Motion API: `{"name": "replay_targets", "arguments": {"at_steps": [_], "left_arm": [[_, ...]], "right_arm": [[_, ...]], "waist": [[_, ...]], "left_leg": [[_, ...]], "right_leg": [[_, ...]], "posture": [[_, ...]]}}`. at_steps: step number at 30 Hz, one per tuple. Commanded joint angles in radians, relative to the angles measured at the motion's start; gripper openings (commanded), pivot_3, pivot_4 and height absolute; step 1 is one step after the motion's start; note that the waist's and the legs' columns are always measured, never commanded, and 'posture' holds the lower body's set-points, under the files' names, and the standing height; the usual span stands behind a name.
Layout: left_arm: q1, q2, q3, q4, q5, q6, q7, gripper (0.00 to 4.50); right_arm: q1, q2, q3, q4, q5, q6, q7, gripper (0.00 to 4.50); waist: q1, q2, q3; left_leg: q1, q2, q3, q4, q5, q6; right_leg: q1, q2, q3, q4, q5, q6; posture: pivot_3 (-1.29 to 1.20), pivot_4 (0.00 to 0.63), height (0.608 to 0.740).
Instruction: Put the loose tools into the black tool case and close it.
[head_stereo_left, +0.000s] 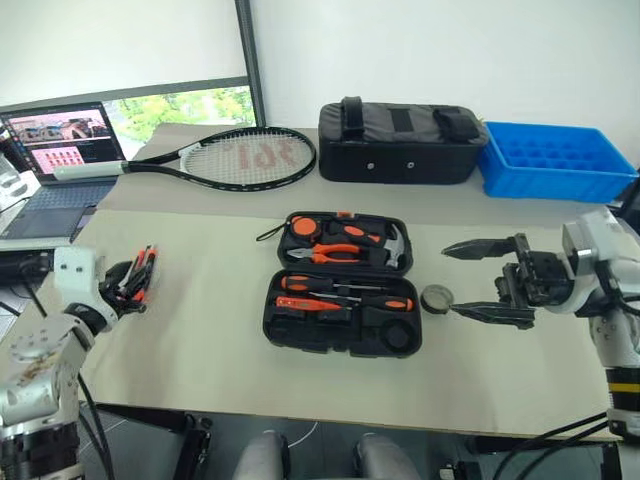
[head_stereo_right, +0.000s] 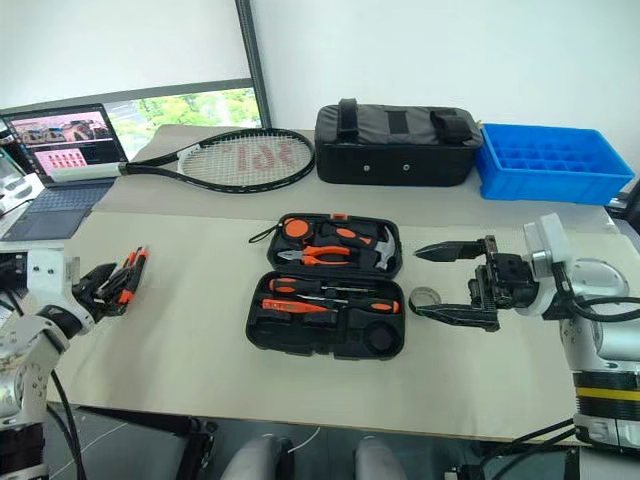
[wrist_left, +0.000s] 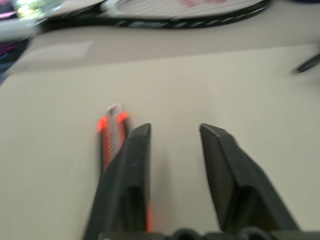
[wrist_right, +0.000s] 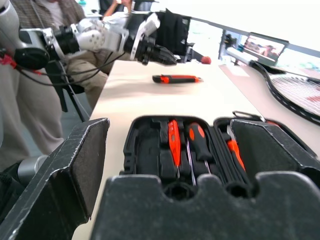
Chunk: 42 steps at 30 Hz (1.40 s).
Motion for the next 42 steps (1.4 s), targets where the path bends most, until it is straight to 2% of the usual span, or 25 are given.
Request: {"name": "replay_targets", "arguments": {"at_steps": [1, 4, 11, 15, 18, 23, 27, 33, 39, 42], "left_arm": [[-0.018, 0.002, 0.007, -0.006, 0.033, 0.004, 0.072, 3.50], [-0.041, -0.001, -0.012, 0.031, 0.052, 0.014, 0.110, 4.45], [-0.125, 0.005, -0.079, 0.241, 0.065, 0.011, 0.084, 4.45], [-0.190, -0.002, -0.060, 0.345, 0.053, 0.033, 0.125, 4.45], [-0.205, -0.003, -0.060, 0.361, 0.038, 0.039, 0.112, 3.75], [-0.207, -0.002, -0.066, 0.327, 0.020, 0.025, 0.090, 1.87], [-0.247, -0.011, -0.071, 0.269, -0.054, -0.077, -0.061, 1.79], [-0.293, 0.035, -0.315, 0.056, -0.104, -0.175, -0.481, 1.79], [-0.341, 0.052, -0.554, -0.059, -0.072, -0.201, -0.719, 1.79], [-0.367, 0.055, -0.719, -0.105, -0.007, -0.218, -0.824, 1.79]], "right_arm": [[-0.029, -0.010, 0.003, 0.002, 0.020, 0.005, 0.048, 4.50], [-0.040, -0.019, 0.010, 0.007, 0.026, 0.009, 0.048, 4.50], [-0.038, -0.031, 0.002, 0.000, 0.029, 0.018, 0.048, 4.50], [-0.026, -0.031, -0.010, -0.009, 0.025, 0.018, 0.044, 4.50], [-0.009, -0.034, -0.021, -0.020, 0.027, 0.018, 0.037, 4.50], [0.018, -0.036, -0.038, -0.031, 0.027, 0.012, 0.031, 4.50], [0.027, -0.034, -0.044, -0.041, 0.028, 0.017, 0.022, 4.50], [0.049, -0.034, -0.042, -0.043, 0.019, 0.017, 0.032, 4.50], [0.064, -0.041, -0.053, -0.040, 0.011, 0.001, 0.030, 4.50], [0.101, -0.056, -0.076, -0.044, 0.005, -0.016, 0.035, 4.50]], "waist": [[0.002, 0.000, 0.000], [0.002, 0.000, 0.000], [-0.001, 0.000, 0.000], [-0.001, -0.001, 0.000], [-0.002, -0.001, 0.000], [-0.002, -0.001, 0.000], [-0.001, -0.001, 0.000], [0.011, -0.001, 0.000], [-0.006, 0.001, 0.000], [-0.003, 0.001, 0.000]], "left_leg": [[0.000, 0.000, 0.000, -0.001, 0.000, 0.000], [0.001, 0.000, 0.000, -0.005, 0.000, 0.000], [0.001, -0.001, 0.002, -0.005, 0.000, 0.000], [0.001, -0.001, 0.002, -0.005, 0.000, 0.000], [0.001, -0.001, 0.002, -0.005, 0.000, 0.000], [0.001, -0.001, 0.002, -0.006, 0.000, 0.000], [0.001, -0.001, 0.003, -0.006, 0.000, 0.000], [-0.001, -0.001, 0.005, -0.006, 0.002, -0.003], [0.000, -0.001, 0.007, -0.008, 0.002, -0.002], [0.000, -0.001, 0.006, -0.007, 0.002, -0.002]], "right_leg": [[0.000, 0.000, 0.000, 0.000, 0.000, 0.000], [-0.001, 0.000, 0.000, 0.000, 0.000, -0.001], [-0.001, 0.001, 0.000, 0.000, 0.000, -0.001], [-0.002, 0.001, -0.001, 0.000, 0.000, -0.001], [-0.002, 0.001, -0.001, 0.000, 0.000, -0.001], [-0.002, 0.001, -0.001, 0.000, 0.000, -0.001], [-0.002, 0.001, -0.001, 0.000, 0.000, -0.001], [-0.001, 0.000, -0.004, -0.002, 0.000, -0.001], [-0.002, 0.003, -0.001, -0.003, 0.000, -0.001], [-0.001, 0.004, 0.000, -0.003, 0.000, -0.001]], "posture": [[0.00, 0.150, 0.708], [0.00, 0.150, 0.708], [0.00, 0.150, 0.708], [0.00, 0.150, 0.708], [0.00, 0.150, 0.708], [0.00, 0.150, 0.708], [0.00, 0.150, 0.708], [0.00, 0.150, 0.708], [0.00, 0.150, 0.708], [0.00, 0.150, 0.708]]}}
